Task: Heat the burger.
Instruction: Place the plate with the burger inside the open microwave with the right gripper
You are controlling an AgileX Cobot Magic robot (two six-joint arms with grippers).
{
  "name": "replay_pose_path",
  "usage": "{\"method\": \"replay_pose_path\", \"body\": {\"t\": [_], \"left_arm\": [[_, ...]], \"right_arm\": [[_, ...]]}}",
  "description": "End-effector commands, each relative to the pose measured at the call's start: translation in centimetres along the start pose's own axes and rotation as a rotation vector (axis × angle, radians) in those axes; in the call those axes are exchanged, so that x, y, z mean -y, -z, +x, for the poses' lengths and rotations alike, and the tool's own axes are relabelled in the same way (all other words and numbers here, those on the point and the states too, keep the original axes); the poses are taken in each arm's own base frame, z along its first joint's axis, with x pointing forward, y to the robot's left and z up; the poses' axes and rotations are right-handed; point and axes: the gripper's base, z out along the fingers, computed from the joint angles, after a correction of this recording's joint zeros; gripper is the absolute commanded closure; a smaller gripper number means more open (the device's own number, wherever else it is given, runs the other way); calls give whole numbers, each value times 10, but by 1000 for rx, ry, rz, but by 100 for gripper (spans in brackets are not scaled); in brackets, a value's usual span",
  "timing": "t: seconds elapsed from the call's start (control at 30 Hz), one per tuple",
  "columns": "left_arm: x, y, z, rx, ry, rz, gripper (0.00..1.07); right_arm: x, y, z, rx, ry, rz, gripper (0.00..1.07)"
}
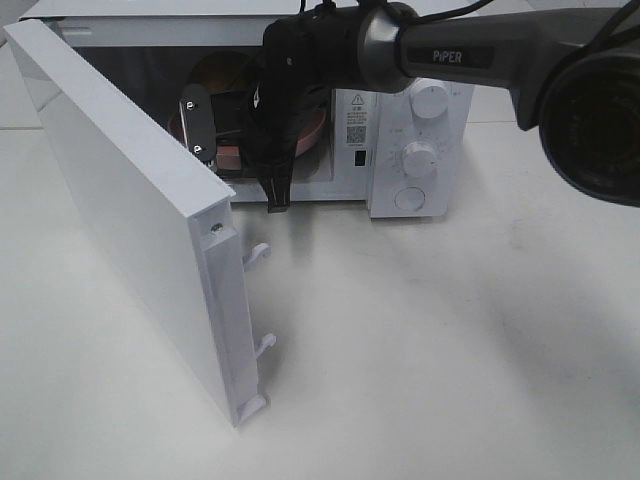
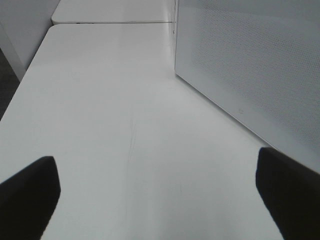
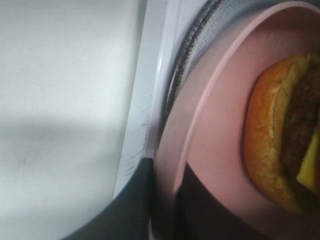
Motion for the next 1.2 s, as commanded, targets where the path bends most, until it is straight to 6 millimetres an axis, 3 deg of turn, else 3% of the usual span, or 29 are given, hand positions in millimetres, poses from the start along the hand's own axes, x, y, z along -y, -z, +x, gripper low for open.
{"method": "replay_pose_path", "body": {"t": [0.03,0.27,1.2], "left_arm": [[0,2,1,22,6,-2,7],[0,2,1,22,6,-2,7],[0,2,1,22,6,-2,7]], "right_arm": [[5,19,1,34,53,42,107],[-2,32,2,79,126,115,107],[-48,87,24,129,310,97,107]]}}
